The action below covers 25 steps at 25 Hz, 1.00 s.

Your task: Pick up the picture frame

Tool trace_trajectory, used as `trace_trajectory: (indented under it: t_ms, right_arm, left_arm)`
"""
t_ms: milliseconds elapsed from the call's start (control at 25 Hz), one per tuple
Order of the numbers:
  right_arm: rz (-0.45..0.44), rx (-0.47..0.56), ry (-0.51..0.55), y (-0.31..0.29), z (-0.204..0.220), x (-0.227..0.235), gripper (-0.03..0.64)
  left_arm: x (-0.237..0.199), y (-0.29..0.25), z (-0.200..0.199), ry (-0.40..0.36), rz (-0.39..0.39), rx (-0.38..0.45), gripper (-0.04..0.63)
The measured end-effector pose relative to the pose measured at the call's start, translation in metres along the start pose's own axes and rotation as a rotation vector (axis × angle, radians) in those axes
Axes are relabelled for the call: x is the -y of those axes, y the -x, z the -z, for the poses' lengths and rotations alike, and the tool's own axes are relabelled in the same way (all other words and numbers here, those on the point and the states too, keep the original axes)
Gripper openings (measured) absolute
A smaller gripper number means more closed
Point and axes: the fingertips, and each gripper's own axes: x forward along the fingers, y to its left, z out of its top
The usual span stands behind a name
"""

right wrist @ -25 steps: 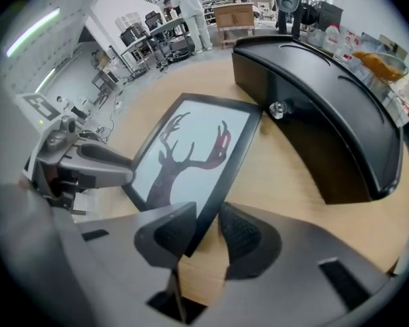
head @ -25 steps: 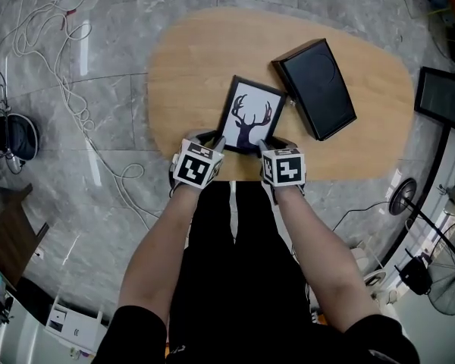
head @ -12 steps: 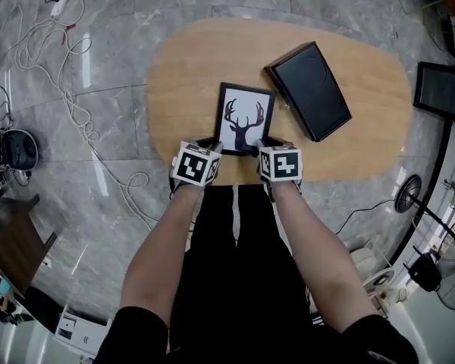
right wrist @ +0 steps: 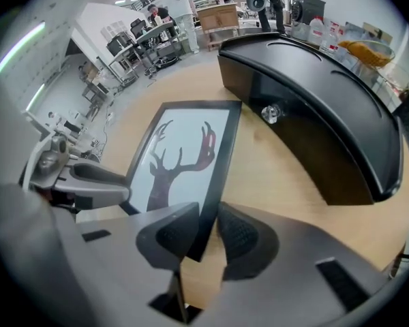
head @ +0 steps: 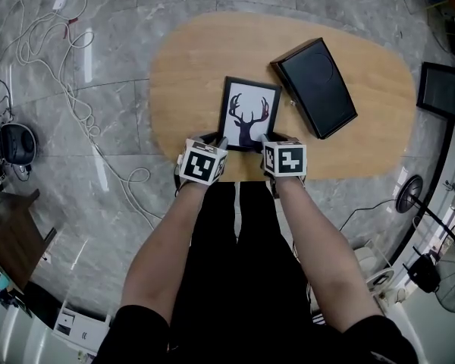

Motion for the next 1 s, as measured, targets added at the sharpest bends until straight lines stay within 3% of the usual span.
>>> trace_trajectory:
  t_ms: [200, 440, 560, 760, 1000]
  right_arm:
    - [-0.081, 0.029, -0.092, 0.002, 0.0, 0.003, 0.078]
    - [-0.097, 0.058, -0.052, 0.007, -0.015, 0.003, 0.074]
    - [-0.108, 0.06, -0.043, 0.01, -0.014, 0.009, 0.072]
    - [-0.184, 0.091, -0.074, 0.012, -0.014, 0.013, 0.072]
    - [-0.239, 0.124, -0.081, 0.019, -0.019, 0.009, 0.072]
  left_arm:
    - [0.001, 0.0, 0.004, 0.056, 0.037, 0.01, 0.106]
    - [0.002, 0.007, 0.006, 0.063, 0.074, 0.028, 0.167]
    - [0.0, 0.015, 0.001, 0.089, 0.087, 0.069, 0.167]
    - [-0.005, 0.021, -0.008, 0.143, 0.143, 0.12, 0.202]
    - [-0.004, 0.029, -0.025, 0.132, 0.19, 0.168, 0.244]
